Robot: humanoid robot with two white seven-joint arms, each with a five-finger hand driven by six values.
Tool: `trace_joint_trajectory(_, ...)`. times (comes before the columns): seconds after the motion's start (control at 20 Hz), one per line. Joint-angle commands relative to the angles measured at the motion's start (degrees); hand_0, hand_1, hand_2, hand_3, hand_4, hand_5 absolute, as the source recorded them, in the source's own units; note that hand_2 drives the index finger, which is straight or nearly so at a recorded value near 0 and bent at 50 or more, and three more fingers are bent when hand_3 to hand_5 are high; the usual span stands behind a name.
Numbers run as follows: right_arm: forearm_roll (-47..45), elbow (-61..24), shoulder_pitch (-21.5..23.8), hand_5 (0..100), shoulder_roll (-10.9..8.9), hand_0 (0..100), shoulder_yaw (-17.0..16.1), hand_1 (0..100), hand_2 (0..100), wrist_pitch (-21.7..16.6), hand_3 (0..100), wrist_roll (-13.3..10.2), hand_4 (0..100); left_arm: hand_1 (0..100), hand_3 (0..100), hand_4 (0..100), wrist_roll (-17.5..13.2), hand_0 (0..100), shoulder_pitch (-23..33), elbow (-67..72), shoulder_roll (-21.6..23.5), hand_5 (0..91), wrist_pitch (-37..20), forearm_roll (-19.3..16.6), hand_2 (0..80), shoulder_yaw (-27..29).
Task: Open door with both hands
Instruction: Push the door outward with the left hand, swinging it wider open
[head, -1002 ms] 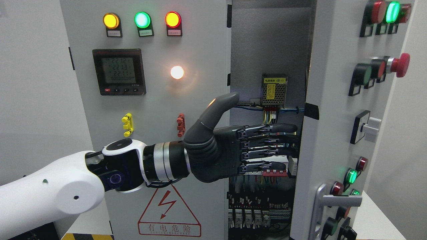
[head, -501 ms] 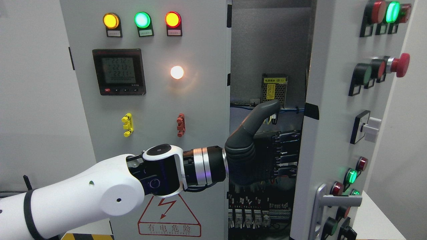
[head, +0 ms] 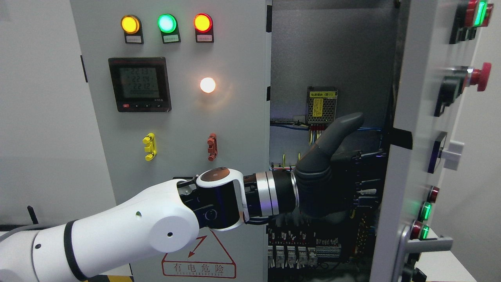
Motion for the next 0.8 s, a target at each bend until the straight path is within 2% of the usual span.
trace_joint_trajectory(0.0, 1.41, 0.00, 0.00, 0, 0.00, 38, 0.00, 0, 0, -0.03, 0, 0.00, 0, 0, 0, 0, 0.18, 0, 0.31, 1.10, -6.03, 0.0, 0.53, -0.85, 0.0, 2.24)
trace_joint_trajectory(0.15, 1.41, 0.00, 0.00, 0, 0.00, 38, 0.00, 0, 0, -0.03, 0, 0.00, 0, 0, 0, 0, 3.07, 0, 0.40, 0.75, -7.87, 0.0, 0.71, -1.20, 0.0, 2.15)
trace_joint_trajectory(0.75, 1.41, 0.00, 0.00, 0, 0.00, 38, 0.00, 0, 0, -0.03, 0, 0.00, 0, 0, 0, 0, 3.34, 0, 0.40, 0.57, -14.11, 0.0, 0.80, -2.08, 0.0, 2.50)
